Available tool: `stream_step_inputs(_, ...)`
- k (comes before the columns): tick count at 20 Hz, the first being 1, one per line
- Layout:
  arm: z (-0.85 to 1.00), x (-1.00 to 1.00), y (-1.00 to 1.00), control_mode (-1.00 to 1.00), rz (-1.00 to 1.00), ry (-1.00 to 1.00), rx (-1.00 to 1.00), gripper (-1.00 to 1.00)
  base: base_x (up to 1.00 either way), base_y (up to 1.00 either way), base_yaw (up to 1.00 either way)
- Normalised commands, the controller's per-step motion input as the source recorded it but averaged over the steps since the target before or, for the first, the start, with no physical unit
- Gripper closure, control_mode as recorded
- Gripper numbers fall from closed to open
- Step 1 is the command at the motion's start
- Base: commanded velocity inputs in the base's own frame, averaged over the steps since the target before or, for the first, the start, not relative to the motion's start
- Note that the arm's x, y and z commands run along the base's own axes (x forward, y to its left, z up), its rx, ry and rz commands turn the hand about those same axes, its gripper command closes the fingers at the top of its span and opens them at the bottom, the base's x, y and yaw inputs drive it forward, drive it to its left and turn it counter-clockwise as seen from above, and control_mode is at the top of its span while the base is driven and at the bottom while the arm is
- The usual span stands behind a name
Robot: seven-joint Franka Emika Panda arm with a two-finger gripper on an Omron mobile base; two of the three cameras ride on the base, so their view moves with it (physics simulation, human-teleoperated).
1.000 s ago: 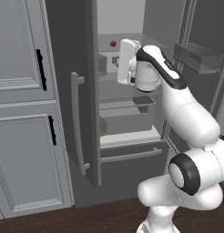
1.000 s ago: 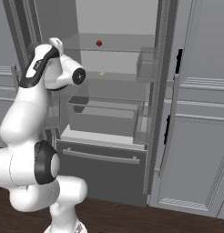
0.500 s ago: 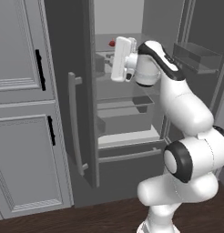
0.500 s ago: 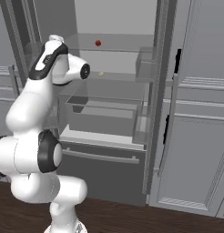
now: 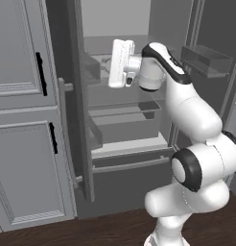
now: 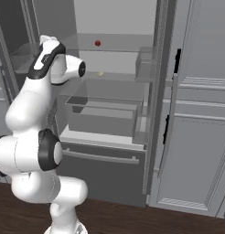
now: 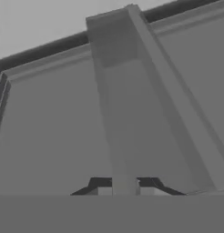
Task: Take the strawberry from the fridge and place it on top of the pancake, located on the dining counter.
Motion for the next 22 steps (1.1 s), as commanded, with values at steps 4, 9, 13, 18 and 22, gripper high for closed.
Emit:
stream_step_inputs(4,-0.27,0.0,1.0,-1.0,0.04,0.01,0.0,1.0,0.0,0.0,0.0)
stream_step_inputs(9,-0.07,0.0,0.9,-1.0,0.0,-0.01,0.0,1.0,0.0,0.0,0.0)
stream_step_inputs(13,0.02,-0.03,0.08,-1.0,0.0,-0.03,0.0,1.0,0.0,0.0,0.0)
stream_step_inputs(18,0.54,-0.79,-0.77,-1.0,0.0,-0.03,-0.02,1.0,0.0,0.0,0.0)
stream_step_inputs(22,0.41,-0.96,-0.63,-1.0,0.0,-0.05,-0.17,1.0,0.0,0.0,0.0)
